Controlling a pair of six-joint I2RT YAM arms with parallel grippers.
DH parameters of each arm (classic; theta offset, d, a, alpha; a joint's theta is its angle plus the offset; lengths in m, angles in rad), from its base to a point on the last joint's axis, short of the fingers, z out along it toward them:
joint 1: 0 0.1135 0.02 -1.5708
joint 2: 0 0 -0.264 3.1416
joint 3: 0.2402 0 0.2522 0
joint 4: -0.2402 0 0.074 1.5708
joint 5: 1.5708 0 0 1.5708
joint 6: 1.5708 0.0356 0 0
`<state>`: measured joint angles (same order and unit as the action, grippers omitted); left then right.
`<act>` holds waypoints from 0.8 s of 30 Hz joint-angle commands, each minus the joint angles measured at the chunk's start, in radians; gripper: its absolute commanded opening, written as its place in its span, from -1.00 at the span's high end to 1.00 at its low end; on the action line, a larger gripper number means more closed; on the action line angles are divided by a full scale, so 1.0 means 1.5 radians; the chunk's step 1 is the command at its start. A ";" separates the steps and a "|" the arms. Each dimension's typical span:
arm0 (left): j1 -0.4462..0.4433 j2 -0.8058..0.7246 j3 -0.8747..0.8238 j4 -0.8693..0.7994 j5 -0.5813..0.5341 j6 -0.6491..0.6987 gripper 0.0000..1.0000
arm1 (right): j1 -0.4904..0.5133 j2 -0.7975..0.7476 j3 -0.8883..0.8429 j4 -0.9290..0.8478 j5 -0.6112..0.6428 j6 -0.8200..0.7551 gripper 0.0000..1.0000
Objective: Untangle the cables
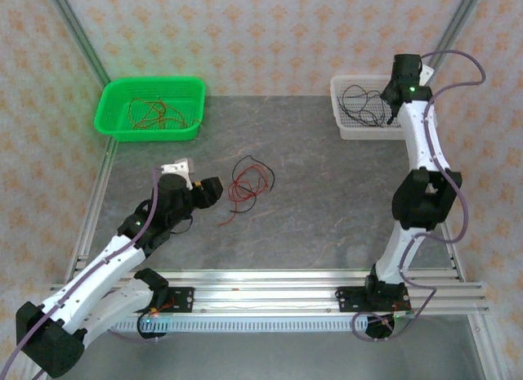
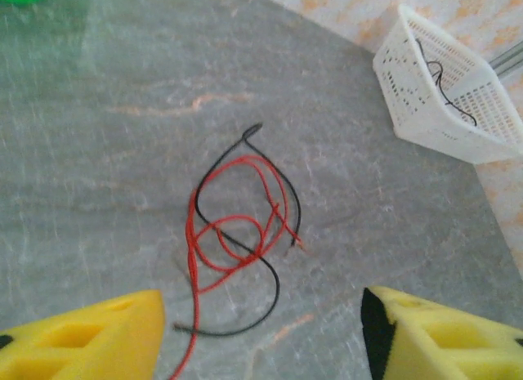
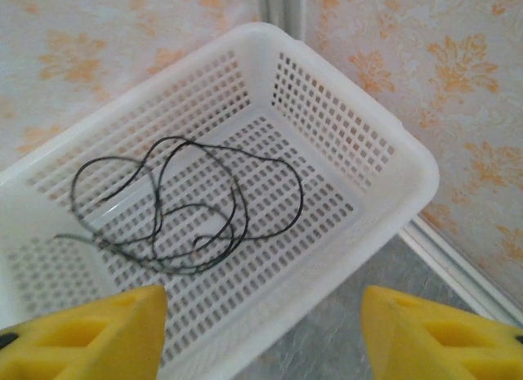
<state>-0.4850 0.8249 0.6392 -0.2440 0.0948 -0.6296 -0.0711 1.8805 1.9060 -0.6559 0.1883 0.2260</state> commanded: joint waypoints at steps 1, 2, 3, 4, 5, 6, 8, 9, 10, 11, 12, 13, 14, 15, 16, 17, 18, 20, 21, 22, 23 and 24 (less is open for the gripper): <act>-0.015 0.016 0.007 -0.044 0.011 -0.044 -0.22 | 0.009 -0.071 -0.083 0.045 0.013 0.001 -0.24; -0.019 0.024 0.003 -0.040 0.018 -0.051 -0.18 | 0.014 -0.091 -0.110 0.053 0.008 0.003 -0.23; -0.024 0.035 -0.003 -0.034 0.026 -0.056 -0.15 | 0.018 -0.111 -0.135 0.060 0.001 0.005 -0.22; -0.028 0.045 -0.008 -0.028 0.033 -0.060 -0.12 | 0.021 -0.128 -0.157 0.065 -0.007 0.007 -0.21; -0.032 0.059 -0.014 -0.019 0.042 -0.062 -0.08 | 0.024 -0.149 -0.181 0.071 -0.019 0.009 -0.20; -0.034 0.071 -0.020 -0.008 0.049 -0.063 -0.02 | 0.027 -0.168 -0.206 0.077 -0.032 0.013 -0.18; -0.035 0.095 -0.034 0.016 0.053 -0.069 0.20 | 0.035 -0.202 -0.251 0.088 -0.046 0.019 -0.16; -0.035 0.108 -0.041 0.031 0.052 -0.072 0.24 | 0.042 -0.220 -0.274 0.094 -0.051 0.022 -0.16; -0.035 0.119 -0.046 0.041 0.052 -0.073 0.24 | 0.049 -0.235 -0.293 0.099 -0.054 0.023 -0.16; -0.035 0.134 -0.049 0.055 0.051 -0.073 0.25 | 0.060 -0.250 -0.313 0.103 -0.055 0.026 -0.15; -0.035 0.150 -0.051 0.067 0.051 -0.073 0.26 | 0.073 -0.264 -0.330 0.105 -0.056 0.028 -0.15; -0.035 0.165 -0.050 0.078 0.052 -0.072 0.26 | 0.084 -0.274 -0.343 0.106 -0.056 0.029 -0.15; -0.035 0.184 -0.048 0.088 0.053 -0.071 0.27 | 0.097 -0.285 -0.356 0.107 -0.055 0.033 -0.15; -0.035 0.203 -0.046 0.096 0.052 -0.069 0.27 | 0.111 -0.295 -0.369 0.108 -0.053 0.035 -0.14; -0.035 0.219 -0.042 0.104 0.053 -0.067 0.27 | 0.122 -0.302 -0.378 0.109 -0.050 0.038 -0.14; -0.035 0.235 -0.039 0.114 0.053 -0.064 0.27 | 0.135 -0.310 -0.389 0.110 -0.046 0.042 -0.14; -0.035 0.252 -0.036 0.124 0.054 -0.063 0.26 | 0.146 -0.318 -0.399 0.110 -0.042 0.044 -0.13; -0.035 0.280 -0.027 0.136 0.048 -0.057 0.25 | 0.163 -0.330 -0.419 0.112 -0.035 0.051 -0.13; -0.035 0.293 -0.022 0.138 0.040 -0.054 0.25 | 0.170 -0.337 -0.429 0.115 -0.035 0.055 -0.13; -0.035 0.304 -0.016 0.138 0.032 -0.051 0.25 | 0.174 -0.342 -0.437 0.117 -0.037 0.058 -0.13; -0.034 0.316 -0.010 0.139 0.023 -0.046 0.25 | 0.180 -0.348 -0.445 0.120 -0.040 0.061 -0.13; -0.033 0.328 -0.004 0.140 0.016 -0.042 0.25 | 0.185 -0.352 -0.454 0.121 -0.042 0.063 -0.13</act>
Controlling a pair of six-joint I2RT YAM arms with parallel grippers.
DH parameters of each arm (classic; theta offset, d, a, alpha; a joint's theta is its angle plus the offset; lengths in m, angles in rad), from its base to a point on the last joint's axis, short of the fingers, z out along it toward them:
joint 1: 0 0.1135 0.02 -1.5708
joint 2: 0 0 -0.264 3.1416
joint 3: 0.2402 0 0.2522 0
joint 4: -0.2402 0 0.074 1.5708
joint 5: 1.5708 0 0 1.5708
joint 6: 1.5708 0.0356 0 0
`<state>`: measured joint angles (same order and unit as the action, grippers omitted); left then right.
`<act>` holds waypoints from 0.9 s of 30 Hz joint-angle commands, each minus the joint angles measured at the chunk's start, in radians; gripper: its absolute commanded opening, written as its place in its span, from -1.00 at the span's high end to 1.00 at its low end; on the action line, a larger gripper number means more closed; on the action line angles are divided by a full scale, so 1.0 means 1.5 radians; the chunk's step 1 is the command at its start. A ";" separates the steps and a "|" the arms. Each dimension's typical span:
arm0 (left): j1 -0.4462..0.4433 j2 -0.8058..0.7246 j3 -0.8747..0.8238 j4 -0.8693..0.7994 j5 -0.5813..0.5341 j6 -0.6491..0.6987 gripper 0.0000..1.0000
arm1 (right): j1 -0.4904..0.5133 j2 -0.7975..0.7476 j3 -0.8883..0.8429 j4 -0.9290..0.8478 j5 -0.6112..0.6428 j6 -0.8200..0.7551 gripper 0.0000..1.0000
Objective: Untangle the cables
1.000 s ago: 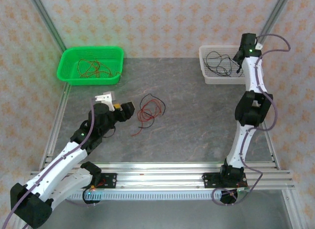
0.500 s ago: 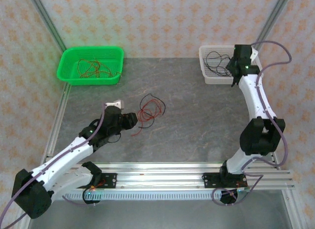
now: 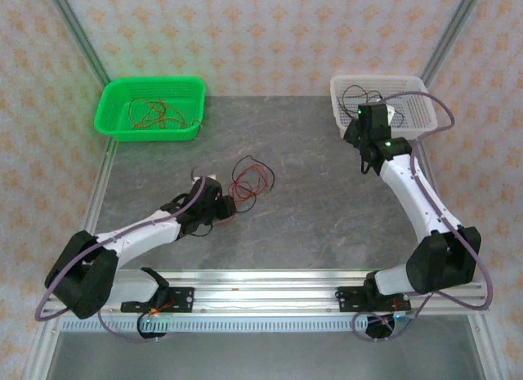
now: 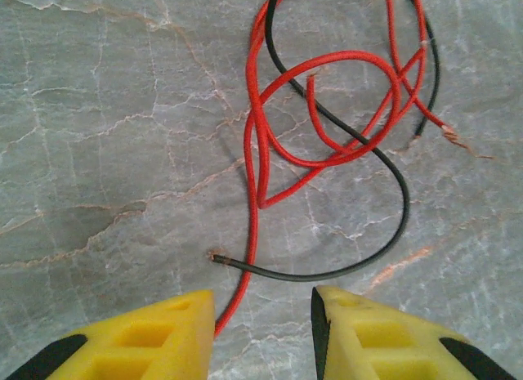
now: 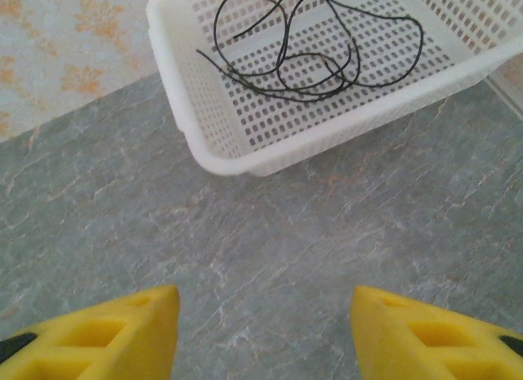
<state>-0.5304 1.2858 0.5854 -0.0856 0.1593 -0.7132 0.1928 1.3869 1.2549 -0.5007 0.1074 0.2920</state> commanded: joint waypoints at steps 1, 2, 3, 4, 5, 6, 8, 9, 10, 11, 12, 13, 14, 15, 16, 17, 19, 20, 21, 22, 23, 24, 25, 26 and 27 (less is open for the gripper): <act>-0.001 0.031 0.036 0.038 -0.031 0.017 0.25 | 0.013 -0.026 -0.025 0.019 0.011 0.020 -0.13; 0.001 0.041 0.041 0.044 -0.032 0.022 0.26 | 0.016 -0.028 -0.030 0.018 0.012 0.020 -0.13; 0.003 0.050 0.045 0.050 -0.032 0.026 0.26 | 0.020 -0.030 -0.033 0.017 0.013 0.021 -0.13; 0.005 0.059 0.049 0.055 -0.033 0.030 0.26 | 0.023 -0.033 -0.036 0.017 0.013 0.023 -0.13; 0.008 0.068 0.054 0.059 -0.034 0.033 0.26 | 0.024 -0.036 -0.040 0.016 0.012 0.024 -0.12; 0.011 0.074 0.057 0.062 -0.036 0.036 0.27 | 0.027 -0.039 -0.044 0.017 0.012 0.027 -0.12; 0.020 0.088 0.063 0.068 -0.042 0.043 0.27 | 0.029 -0.047 -0.053 0.018 0.010 0.030 -0.12; 0.025 0.093 0.066 0.070 -0.044 0.045 0.28 | 0.031 -0.050 -0.057 0.018 0.009 0.032 -0.12; 0.032 0.100 0.067 0.073 -0.046 0.048 0.28 | 0.032 -0.054 -0.061 0.017 0.009 0.034 -0.12; 0.039 0.107 0.068 0.076 -0.046 0.051 0.28 | 0.035 -0.057 -0.063 0.018 0.009 0.035 -0.12; 0.046 0.112 0.069 0.080 -0.046 0.055 0.28 | 0.035 -0.059 -0.065 0.018 0.009 0.037 -0.12; 0.053 0.118 0.070 0.082 -0.044 0.059 0.29 | 0.037 -0.062 -0.068 0.017 0.010 0.037 -0.12; 0.060 0.125 0.072 0.085 -0.041 0.063 0.30 | 0.039 -0.065 -0.069 0.016 0.010 0.040 -0.12; 0.063 0.129 0.075 0.088 -0.038 0.067 0.31 | 0.039 -0.066 -0.071 0.015 0.010 0.041 -0.12; 0.067 0.133 0.076 0.093 -0.034 0.070 0.33 | 0.040 -0.069 -0.073 0.015 0.009 0.042 -0.12; 0.069 0.137 0.077 0.097 -0.030 0.073 0.33 | 0.043 -0.072 -0.076 0.014 0.010 0.043 -0.12; 0.072 0.143 0.081 0.107 -0.020 0.077 0.34 | 0.045 -0.076 -0.080 0.014 0.011 0.046 -0.12; 0.071 0.145 0.082 0.111 -0.016 0.077 0.35 | 0.046 -0.077 -0.083 0.013 0.011 0.048 -0.12; 0.071 0.148 0.082 0.115 -0.011 0.077 0.34 | 0.047 -0.078 -0.084 0.013 0.011 0.050 -0.11; 0.071 0.150 0.083 0.120 -0.006 0.076 0.36 | 0.048 -0.080 -0.086 0.013 0.011 0.051 -0.11; 0.071 0.152 0.082 0.125 -0.003 0.076 0.39 | 0.048 -0.080 -0.088 0.014 0.011 0.052 -0.11; 0.071 0.155 0.083 0.127 -0.002 0.076 0.42 | 0.049 -0.081 -0.088 0.014 0.011 0.052 -0.11; 0.072 0.158 0.084 0.130 -0.002 0.076 0.47 | 0.050 -0.082 -0.089 0.015 0.010 0.053 -0.10; 0.071 0.161 0.085 0.133 -0.002 0.077 0.53 | 0.051 -0.082 -0.090 0.015 0.009 0.054 -0.11; 0.071 0.163 0.085 0.136 -0.001 0.077 0.57 | 0.052 -0.082 -0.090 0.016 0.009 0.055 -0.11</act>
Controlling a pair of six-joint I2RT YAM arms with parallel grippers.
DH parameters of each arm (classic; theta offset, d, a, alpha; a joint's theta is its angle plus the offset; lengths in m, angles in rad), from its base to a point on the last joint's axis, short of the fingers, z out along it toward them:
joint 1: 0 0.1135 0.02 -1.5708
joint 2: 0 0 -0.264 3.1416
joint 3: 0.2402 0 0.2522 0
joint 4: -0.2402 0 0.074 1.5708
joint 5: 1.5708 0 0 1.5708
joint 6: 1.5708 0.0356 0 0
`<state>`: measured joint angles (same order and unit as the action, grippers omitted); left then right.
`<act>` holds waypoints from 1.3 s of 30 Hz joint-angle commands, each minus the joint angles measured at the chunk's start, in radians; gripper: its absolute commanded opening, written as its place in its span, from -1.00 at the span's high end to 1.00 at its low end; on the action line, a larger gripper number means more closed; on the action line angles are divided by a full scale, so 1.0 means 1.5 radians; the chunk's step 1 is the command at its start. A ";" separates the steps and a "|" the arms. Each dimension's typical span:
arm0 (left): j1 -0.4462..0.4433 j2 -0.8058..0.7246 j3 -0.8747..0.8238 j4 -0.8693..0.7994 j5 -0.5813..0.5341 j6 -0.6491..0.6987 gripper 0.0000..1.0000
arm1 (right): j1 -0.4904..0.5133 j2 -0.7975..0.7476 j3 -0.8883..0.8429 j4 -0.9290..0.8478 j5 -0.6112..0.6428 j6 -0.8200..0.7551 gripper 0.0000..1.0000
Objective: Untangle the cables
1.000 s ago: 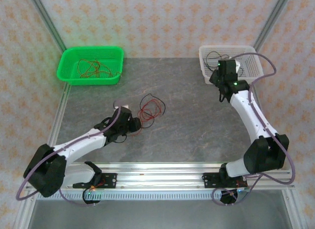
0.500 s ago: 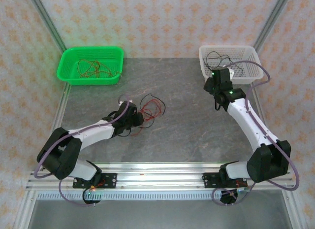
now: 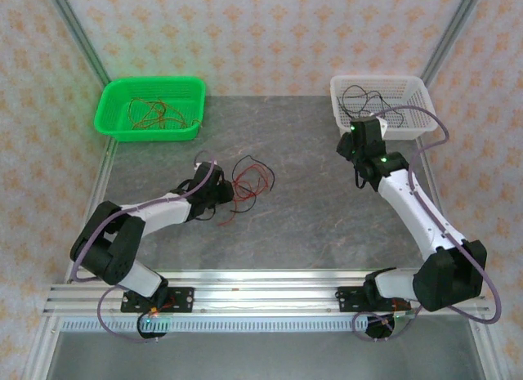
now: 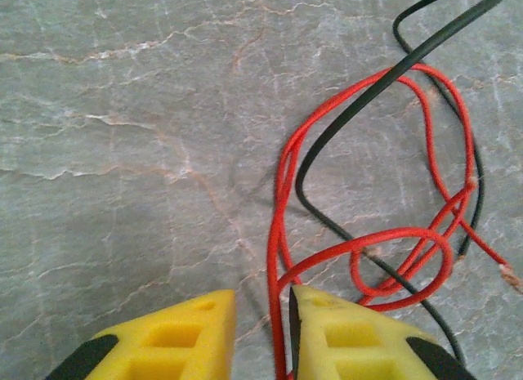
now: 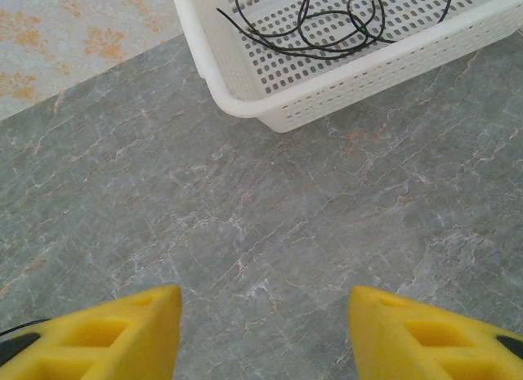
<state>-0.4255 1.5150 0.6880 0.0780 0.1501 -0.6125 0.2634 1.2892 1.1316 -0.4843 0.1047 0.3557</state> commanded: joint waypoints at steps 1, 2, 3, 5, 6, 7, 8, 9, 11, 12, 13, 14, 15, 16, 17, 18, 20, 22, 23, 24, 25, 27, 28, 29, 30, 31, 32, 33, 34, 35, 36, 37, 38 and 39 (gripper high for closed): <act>0.001 0.014 0.018 0.031 0.005 0.009 0.65 | 0.006 -0.017 -0.009 0.005 0.011 0.012 -0.11; 0.001 0.017 0.020 0.035 0.006 0.009 0.70 | 0.007 -0.018 -0.009 0.006 0.010 0.013 -0.11; 0.001 0.020 0.020 0.038 0.006 0.008 0.75 | 0.007 -0.018 -0.009 0.005 0.010 0.014 -0.11; 0.001 0.026 0.024 0.039 0.005 0.005 0.87 | 0.008 -0.019 -0.011 0.005 0.009 0.014 -0.10; 0.001 0.025 0.026 0.038 0.003 0.005 0.93 | 0.010 -0.020 -0.012 0.005 0.009 0.014 -0.10; 0.002 0.025 0.026 0.040 0.003 0.003 1.00 | 0.011 -0.021 -0.013 0.006 0.007 0.015 -0.10; 0.001 0.020 0.026 0.042 0.003 0.000 1.00 | 0.012 -0.023 -0.015 0.006 0.005 0.016 -0.10; 0.001 0.015 0.025 0.041 0.003 -0.001 1.00 | 0.012 -0.025 -0.017 0.007 0.002 0.017 -0.10; 0.001 -0.004 0.028 0.035 0.003 -0.003 1.00 | 0.017 -0.028 -0.022 0.009 -0.007 0.021 -0.10; 0.000 -0.015 0.030 0.028 0.003 -0.002 1.00 | 0.020 -0.029 -0.024 0.011 -0.015 0.023 -0.10; -0.002 -0.029 0.035 0.016 0.003 -0.002 1.00 | 0.024 -0.029 -0.028 0.015 -0.028 0.027 -0.10; -0.006 -0.045 0.043 -0.001 0.000 0.000 1.00 | 0.030 -0.029 -0.033 0.023 -0.044 0.033 -0.10; -0.011 -0.060 0.050 -0.018 -0.005 0.003 1.00 | 0.036 -0.030 -0.039 0.031 -0.061 0.038 -0.10; -0.020 -0.078 0.062 -0.039 -0.013 0.007 1.00 | 0.045 -0.029 -0.045 0.044 -0.079 0.046 -0.10; -0.029 -0.095 0.075 -0.060 -0.020 0.010 1.00 | 0.058 -0.027 -0.052 0.057 -0.099 0.053 -0.10; -0.036 -0.110 0.086 -0.078 -0.024 0.013 1.00 | 0.069 -0.024 -0.058 0.071 -0.117 0.062 -0.10; -0.053 -0.137 0.110 -0.113 -0.026 0.014 1.00 | 0.097 -0.013 -0.071 0.111 -0.171 0.082 -0.10; -0.064 -0.155 0.130 -0.139 -0.027 0.014 1.00 | 0.123 0.001 -0.087 0.167 -0.235 0.108 -0.10; -0.070 -0.162 0.139 -0.152 -0.026 0.030 1.00 | 0.136 0.011 -0.096 0.202 -0.274 0.125 -0.10; -0.075 -0.166 0.146 -0.162 -0.026 0.034 1.00 | 0.145 0.020 -0.103 0.236 -0.308 0.144 -0.10; -0.079 -0.169 0.153 -0.173 -0.024 0.036 1.00 | 0.154 0.029 -0.114 0.279 -0.347 0.165 -0.10; -0.086 -0.174 0.162 -0.186 -0.023 0.039 1.00 | 0.165 0.043 -0.134 0.357 -0.402 0.212 -0.10; -0.091 -0.178 0.164 -0.188 -0.023 0.040 1.00 | 0.167 0.050 -0.143 0.396 -0.417 0.237 -0.11; -0.093 -0.181 0.165 -0.188 -0.023 0.040 1.00 | 0.169 0.057 -0.147 0.423 -0.421 0.258 -0.11; -0.095 -0.184 0.165 -0.188 -0.024 0.040 1.00 | 0.171 0.065 -0.149 0.437 -0.421 0.271 -0.12; -0.097 -0.186 0.166 -0.188 -0.023 0.039 1.00 | 0.173 0.076 -0.147 0.444 -0.420 0.279 -0.12; -0.098 -0.188 0.166 -0.188 -0.022 0.039 1.00 | 0.175 0.090 -0.142 0.444 -0.420 0.282 -0.12; -0.099 -0.189 0.167 -0.189 -0.022 0.039 1.00 | 0.178 0.103 -0.137 0.443 -0.420 0.284 -0.12; -0.100 -0.189 0.169 -0.189 -0.021 0.039 1.00 | 0.181 0.116 -0.133 0.441 -0.419 0.286 -0.12; -0.101 -0.190 0.172 -0.187 -0.019 0.038 1.00 | 0.187 0.130 -0.129 0.439 -0.413 0.284 -0.12; -0.103 -0.189 0.173 -0.187 -0.017 0.038 1.00 | 0.194 0.142 -0.122 0.426 -0.396 0.277 -0.11; -0.105 -0.189 0.176 -0.184 -0.015 0.038 1.00 | 0.208 0.155 -0.107 0.395 -0.355 0.257 -0.11; -0.107 -0.188 0.179 -0.183 -0.015 0.037 1.00 | 0.226 0.170 -0.084 0.357 -0.303 0.231 -0.12; -0.110 -0.187 0.183 -0.184 -0.014 0.036 1.00 | 0.242 0.186 -0.064 0.327 -0.270 0.210 -0.12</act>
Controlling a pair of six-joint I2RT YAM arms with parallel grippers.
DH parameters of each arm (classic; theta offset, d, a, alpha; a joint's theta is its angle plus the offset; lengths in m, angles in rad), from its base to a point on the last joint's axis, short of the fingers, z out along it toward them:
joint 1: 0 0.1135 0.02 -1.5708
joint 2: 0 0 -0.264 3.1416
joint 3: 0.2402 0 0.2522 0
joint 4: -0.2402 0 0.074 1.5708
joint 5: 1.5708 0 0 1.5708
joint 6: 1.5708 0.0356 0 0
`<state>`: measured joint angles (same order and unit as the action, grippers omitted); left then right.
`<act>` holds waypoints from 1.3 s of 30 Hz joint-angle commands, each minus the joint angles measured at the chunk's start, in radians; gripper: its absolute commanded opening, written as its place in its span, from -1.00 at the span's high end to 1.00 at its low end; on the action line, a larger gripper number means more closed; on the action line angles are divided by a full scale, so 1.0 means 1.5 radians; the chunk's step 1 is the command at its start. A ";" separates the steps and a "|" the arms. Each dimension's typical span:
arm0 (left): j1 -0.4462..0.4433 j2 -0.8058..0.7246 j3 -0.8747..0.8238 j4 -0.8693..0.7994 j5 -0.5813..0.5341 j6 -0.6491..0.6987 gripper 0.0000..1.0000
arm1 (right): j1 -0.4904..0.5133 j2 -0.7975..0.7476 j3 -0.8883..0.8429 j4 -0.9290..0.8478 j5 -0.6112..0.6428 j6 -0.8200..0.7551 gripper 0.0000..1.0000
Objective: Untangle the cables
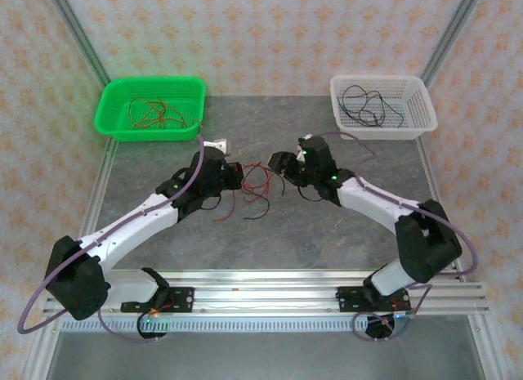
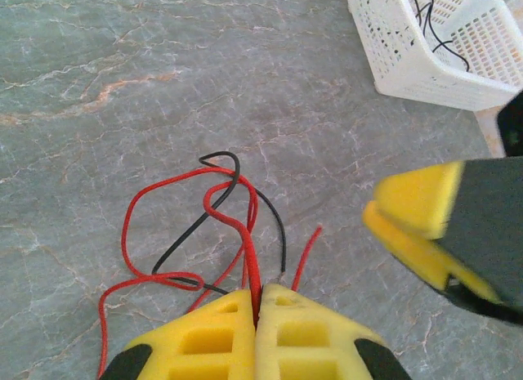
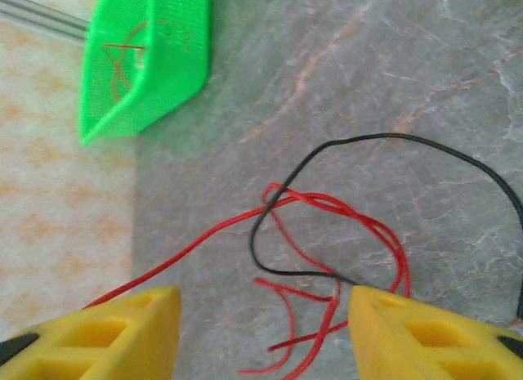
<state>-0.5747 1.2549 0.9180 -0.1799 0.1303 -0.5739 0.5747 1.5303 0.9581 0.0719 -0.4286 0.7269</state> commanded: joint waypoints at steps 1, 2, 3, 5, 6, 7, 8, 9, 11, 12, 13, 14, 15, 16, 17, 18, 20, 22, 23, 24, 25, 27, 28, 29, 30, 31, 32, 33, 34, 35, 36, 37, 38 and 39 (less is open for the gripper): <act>-0.013 -0.012 0.034 -0.012 -0.001 0.011 1.00 | 0.049 0.044 0.069 -0.061 0.102 -0.056 -0.12; -0.015 -0.011 0.038 -0.013 -0.002 0.011 1.00 | 0.059 0.060 0.079 -0.063 0.102 -0.064 -0.12; -0.017 -0.010 0.040 -0.015 -0.003 0.011 1.00 | 0.067 0.070 0.081 -0.056 0.098 -0.065 -0.12; -0.022 -0.009 0.046 -0.017 -0.005 0.011 1.00 | 0.075 0.086 0.076 -0.021 0.078 -0.054 -0.12; -0.024 -0.010 0.049 -0.017 -0.007 0.010 1.00 | 0.077 0.093 0.074 -0.006 0.072 -0.046 -0.12; -0.027 -0.010 0.051 -0.017 -0.007 0.010 1.00 | 0.080 0.102 0.076 0.003 0.068 -0.042 -0.12; -0.029 -0.010 0.053 -0.017 -0.008 0.009 1.00 | 0.082 0.107 0.080 0.005 0.067 -0.043 -0.12; -0.032 -0.011 0.054 -0.018 -0.010 0.008 1.00 | 0.085 0.118 0.089 0.001 0.067 -0.044 -0.12; -0.035 -0.014 0.055 -0.019 -0.012 0.007 1.00 | 0.088 0.132 0.098 -0.005 0.069 -0.044 -0.12; -0.036 -0.015 0.055 -0.020 -0.013 0.006 1.00 | 0.089 0.136 0.099 -0.003 0.071 -0.041 -0.12; -0.038 -0.016 0.058 -0.022 -0.014 0.005 1.00 | 0.089 0.141 0.099 0.000 0.074 -0.038 -0.12; -0.039 -0.018 0.060 -0.024 -0.015 0.005 1.00 | 0.089 0.145 0.101 0.003 0.079 -0.036 -0.12; -0.042 -0.020 0.063 -0.027 -0.016 0.004 1.00 | 0.089 0.152 0.105 0.006 0.088 -0.034 -0.12; -0.044 -0.022 0.067 -0.029 -0.017 0.005 1.00 | 0.089 0.158 0.108 0.010 0.103 -0.031 -0.11; -0.047 -0.025 0.072 -0.033 -0.019 0.004 1.00 | 0.089 0.163 0.111 0.014 0.118 -0.029 -0.11; -0.050 -0.028 0.077 -0.038 -0.021 0.004 1.00 | 0.089 0.168 0.112 0.022 0.141 -0.024 -0.08; -0.057 -0.037 0.089 -0.049 -0.027 0.006 1.00 | 0.089 0.175 0.110 0.040 0.190 -0.015 0.02; -0.064 -0.047 0.102 -0.063 -0.035 0.008 1.00 | 0.089 0.187 0.111 0.047 0.235 -0.009 0.15; -0.066 -0.051 0.107 -0.072 -0.040 0.009 1.00 | 0.089 0.192 0.113 0.048 0.250 -0.006 0.23; -0.068 -0.057 0.115 -0.080 -0.045 0.010 1.00 | 0.089 0.198 0.114 0.050 0.263 -0.003 0.30; -0.070 -0.063 0.120 -0.089 -0.051 0.013 1.00 | 0.089 0.203 0.112 0.053 0.274 0.000 0.38; -0.070 -0.073 0.133 -0.106 -0.064 0.017 1.00 | 0.089 0.208 0.106 0.056 0.287 0.005 0.43; -0.070 -0.078 0.140 -0.115 -0.072 0.020 1.00 | 0.089 0.211 0.104 0.057 0.293 0.006 0.47; -0.070 -0.082 0.147 -0.124 -0.078 0.023 1.00 | 0.089 0.214 0.101 0.058 0.297 0.008 0.49; -0.070 -0.086 0.156 -0.133 -0.085 0.026 1.00 | 0.088 0.214 0.095 0.061 0.302 0.010 0.55; -0.070 -0.090 0.168 -0.145 -0.091 0.031 1.00 | 0.088 0.215 0.088 0.065 0.306 0.013 0.61; -0.070 -0.092 0.178 -0.154 -0.097 0.035 1.00 | 0.088 0.214 0.083 0.067 0.310 0.015 0.66; -0.070 -0.094 0.192 -0.166 -0.104 0.040 1.00 | 0.087 0.215 0.077 0.068 0.313 0.017 0.71; -0.070 -0.096 0.205 -0.177 -0.113 0.046 1.00 | 0.085 0.215 0.073 0.067 0.314 0.018 0.77; -0.070 -0.097 0.217 -0.186 -0.122 0.050 1.00 | 0.083 0.215 0.068 0.069 0.315 0.019 0.81; -0.070 -0.098 0.233 -0.198 -0.131 0.056 1.00 | 0.081 0.215 0.062 0.070 0.314 0.020 0.86; -0.070 -0.099 0.249 -0.210 -0.143 0.062 1.00 | 0.078 0.214 0.055 0.072 0.313 0.022 0.90; -0.070 -0.099 0.262 -0.219 -0.153 0.066 1.00 | 0.076 0.214 0.050 0.073 0.311 0.023 0.94; -0.069 -0.101 0.277 -0.232 -0.164 0.073 1.00 | 0.072 0.212 0.043 0.074 0.311 0.024 0.97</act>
<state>-0.6743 1.1336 1.2575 -0.4576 -0.0364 -0.5137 0.6983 1.8416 1.0554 0.1741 -0.0101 0.7536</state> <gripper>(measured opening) 0.044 0.040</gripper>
